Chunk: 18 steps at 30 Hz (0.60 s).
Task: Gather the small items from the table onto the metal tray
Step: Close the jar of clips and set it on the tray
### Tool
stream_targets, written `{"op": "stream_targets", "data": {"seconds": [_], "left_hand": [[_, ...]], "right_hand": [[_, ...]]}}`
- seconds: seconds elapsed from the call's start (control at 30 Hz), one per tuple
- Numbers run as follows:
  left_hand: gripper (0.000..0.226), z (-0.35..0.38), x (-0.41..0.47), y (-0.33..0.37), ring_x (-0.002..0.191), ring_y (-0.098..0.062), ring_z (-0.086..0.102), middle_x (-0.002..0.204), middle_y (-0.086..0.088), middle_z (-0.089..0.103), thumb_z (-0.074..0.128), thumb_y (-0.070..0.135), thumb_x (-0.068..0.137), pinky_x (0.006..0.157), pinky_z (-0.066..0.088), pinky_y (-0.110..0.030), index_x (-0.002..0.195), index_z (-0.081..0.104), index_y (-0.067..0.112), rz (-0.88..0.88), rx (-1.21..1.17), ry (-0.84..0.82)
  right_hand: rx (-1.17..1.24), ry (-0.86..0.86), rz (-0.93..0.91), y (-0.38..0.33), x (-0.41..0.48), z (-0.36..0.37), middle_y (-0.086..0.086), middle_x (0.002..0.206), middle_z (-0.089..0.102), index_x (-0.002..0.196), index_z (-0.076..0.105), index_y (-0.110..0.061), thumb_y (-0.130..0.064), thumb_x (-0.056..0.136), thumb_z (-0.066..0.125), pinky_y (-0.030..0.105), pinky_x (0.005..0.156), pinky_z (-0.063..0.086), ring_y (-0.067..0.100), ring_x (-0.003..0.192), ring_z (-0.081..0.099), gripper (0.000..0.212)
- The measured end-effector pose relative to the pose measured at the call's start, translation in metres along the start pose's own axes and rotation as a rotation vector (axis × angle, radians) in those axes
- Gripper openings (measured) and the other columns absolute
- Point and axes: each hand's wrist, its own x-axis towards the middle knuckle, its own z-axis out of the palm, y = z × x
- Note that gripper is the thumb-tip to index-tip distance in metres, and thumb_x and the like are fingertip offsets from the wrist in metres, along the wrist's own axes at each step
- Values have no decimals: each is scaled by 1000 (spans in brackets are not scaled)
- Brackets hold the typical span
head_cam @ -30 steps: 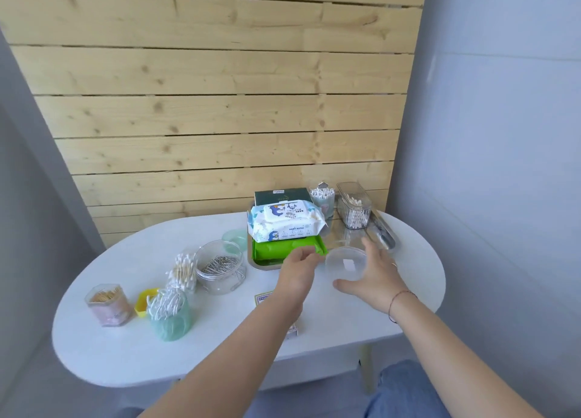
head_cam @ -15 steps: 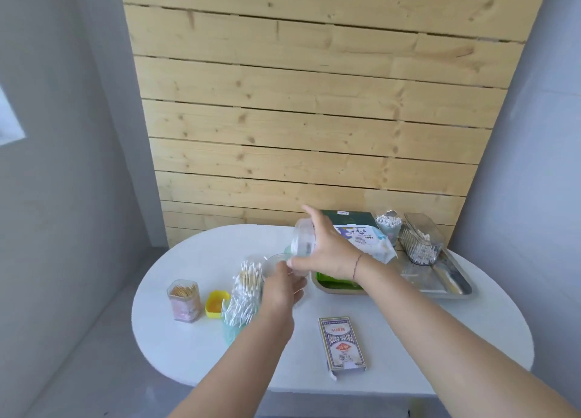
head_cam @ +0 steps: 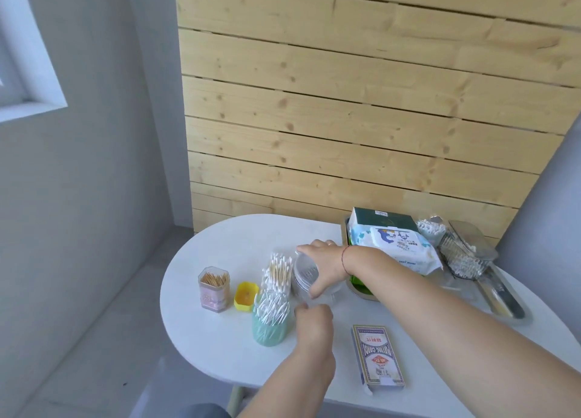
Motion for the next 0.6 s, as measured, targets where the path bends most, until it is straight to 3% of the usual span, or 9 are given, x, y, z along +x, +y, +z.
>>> {"op": "stream_targets", "data": {"seconds": [0.1, 0.17, 0.2, 0.3, 0.37, 0.47, 0.6], "left_hand": [[87, 0, 3, -6, 105, -29, 54, 129, -15, 55, 45, 6, 67, 103, 40, -40, 150, 20, 18, 12, -15, -15], [74, 2, -1, -6, 85, -24, 55, 105, -11, 60, 47, 8, 80, 86, 46, -32, 150, 23, 14, 32, -81, -36], [61, 3, -5, -4, 82, -22, 52, 103, -12, 58, 44, 11, 90, 82, 45, -30, 148, 26, 12, 54, -124, -44], [52, 6, -18, 4, 114, -29, 54, 135, -16, 46, 36, 36, 100, 100, 42, -37, 146, 32, 14, 110, -250, -85], [61, 7, -27, 12, 125, -32, 50, 141, -15, 44, 36, 52, 95, 108, 39, -40, 148, 28, 23, 116, -369, -220], [67, 9, -32, 26, 121, -34, 56, 136, -15, 52, 36, 70, 85, 109, 38, -49, 143, 34, 36, 62, -486, -480], [67, 23, -39, 24, 120, -34, 59, 124, -13, 67, 30, 70, 86, 107, 39, -55, 124, 60, 24, 25, -432, -647]], "right_hand": [[58, 34, -26, 1, 0, 10, 4, 146, 22, 148, 5, -33, -38, 67, 73, 47, 107, 36, 29, 140, 14, 106], [89, 65, -34, 2, -2, 11, 4, 143, 26, 148, 9, -33, -35, 66, 73, 47, 106, 38, 30, 137, 19, 104], [105, 84, -36, 3, -6, 8, 4, 142, 26, 148, 10, -33, -35, 66, 73, 46, 106, 37, 30, 136, 21, 104], [196, 181, -69, 11, -30, -14, 2, 146, 25, 148, 11, -34, -38, 64, 73, 43, 110, 33, 27, 138, 24, 104], [261, 219, -120, 20, -60, -34, -4, 149, 23, 147, 12, -37, -37, 66, 74, 38, 113, 31, 20, 138, 26, 103], [353, 183, -191, 32, -106, -51, -13, 147, 27, 145, 15, -44, -35, 68, 78, 29, 111, 33, 9, 133, 33, 100], [460, 189, -214, 50, -139, -35, -14, 145, 31, 143, 19, -47, -33, 67, 82, 28, 110, 35, 8, 132, 37, 100]]}}
